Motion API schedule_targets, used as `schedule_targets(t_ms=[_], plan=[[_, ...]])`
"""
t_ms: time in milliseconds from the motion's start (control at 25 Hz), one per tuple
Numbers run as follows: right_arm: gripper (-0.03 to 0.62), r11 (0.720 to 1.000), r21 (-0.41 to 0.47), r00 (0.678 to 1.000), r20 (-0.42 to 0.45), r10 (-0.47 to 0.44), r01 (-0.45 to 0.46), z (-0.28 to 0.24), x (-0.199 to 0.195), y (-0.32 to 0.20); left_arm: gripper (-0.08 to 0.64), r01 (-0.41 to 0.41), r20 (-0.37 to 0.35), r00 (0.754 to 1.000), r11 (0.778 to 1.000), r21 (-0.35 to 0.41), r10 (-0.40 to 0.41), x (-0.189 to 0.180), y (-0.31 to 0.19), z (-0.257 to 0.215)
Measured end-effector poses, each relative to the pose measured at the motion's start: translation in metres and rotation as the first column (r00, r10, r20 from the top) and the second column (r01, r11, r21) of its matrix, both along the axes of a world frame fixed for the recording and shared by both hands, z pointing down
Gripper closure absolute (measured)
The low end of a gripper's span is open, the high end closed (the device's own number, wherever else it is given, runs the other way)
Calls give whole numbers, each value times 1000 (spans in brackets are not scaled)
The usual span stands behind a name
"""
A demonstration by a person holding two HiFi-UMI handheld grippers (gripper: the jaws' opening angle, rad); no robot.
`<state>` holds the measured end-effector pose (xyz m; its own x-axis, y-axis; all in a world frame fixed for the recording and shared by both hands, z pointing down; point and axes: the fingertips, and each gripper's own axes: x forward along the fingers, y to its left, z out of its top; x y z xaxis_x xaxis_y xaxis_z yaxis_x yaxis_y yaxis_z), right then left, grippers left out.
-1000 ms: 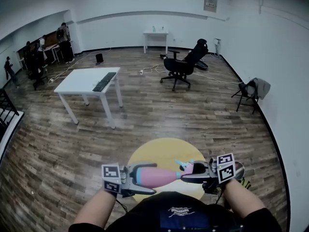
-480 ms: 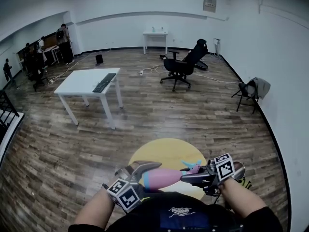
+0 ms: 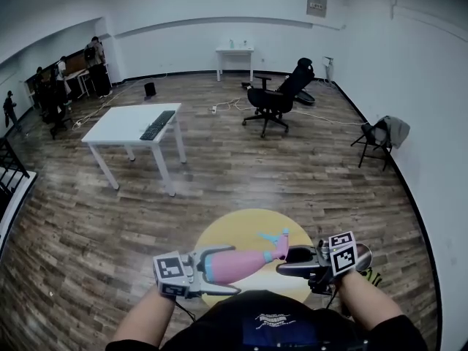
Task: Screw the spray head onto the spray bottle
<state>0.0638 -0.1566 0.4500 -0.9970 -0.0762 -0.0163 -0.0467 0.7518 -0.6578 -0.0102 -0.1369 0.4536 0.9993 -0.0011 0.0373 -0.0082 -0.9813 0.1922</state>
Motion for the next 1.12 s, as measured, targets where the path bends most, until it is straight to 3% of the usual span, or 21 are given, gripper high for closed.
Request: schedule_targets(t_ms=[80,160,200,240,280,400,480,520,640,680,720,760,840,880,920,960,1000,1120], plan=[[285,1000,-2,1000,7,-10,10,-1,-4,2,38,-8,9,1000,1000,-21,9,4,2,4],[307,1000,7,1000,9,-11,11,-3,-8,2,38,-20,30,999,999,24,20,6,4,11],[328,1000,10,1000,4,-6,6,-3,-9,2,38,-21,49,999,998,59,18,7,4,14],[397,1000,10,1000,-5,1,-1,-2,-9,2,38,-17,77,997,995,99,10,8,3,15],[410,1000,7,1000,-18,10,-10,1,-8,2,38,-13,114,993,989,145,-3,9,4,16],[457,999,-29,1000,-23,14,-15,10,-4,3,38,-27,238,970,944,328,-55,15,8,17],[459,997,-74,1000,19,-3,4,10,-3,6,38,-36,306,944,880,474,-126,14,8,20],[462,995,-103,999,47,-12,16,9,-3,8,38,-38,332,926,833,552,-178,13,7,21],[489,976,-206,988,148,-41,71,7,-4,11,38,-84,382,857,637,767,-347,9,1,20],[489,973,-216,984,169,-50,87,6,-4,13,38,-103,386,842,591,800,-376,9,0,19],[489,975,-202,984,168,-56,89,5,-5,15,38,-106,384,844,586,803,-374,9,1,18],[486,984,-163,988,142,-54,78,5,-6,16,38,-88,373,863,627,774,-340,8,2,18],[468,998,-48,998,55,-36,39,4,-8,16,38,-23,306,928,788,616,-212,6,4,15],[420,1000,-1,999,18,-29,29,4,-7,15,38,1,250,957,862,506,-148,4,5,11],[328,1000,22,1000,1,-21,21,3,-5,14,38,13,195,976,915,402,-99,2,5,8],[278,1000,20,1000,3,-10,10,1,-3,12,38,16,156,985,947,322,-69,1,5,7],[256,1000,2,1000,18,5,-5,0,0,8,38,11,139,989,963,269,-50,-1,7,10],[249,999,-31,999,38,12,-11,-2,-1,6,38,-32,177,984,970,242,-12,3,16,23]])
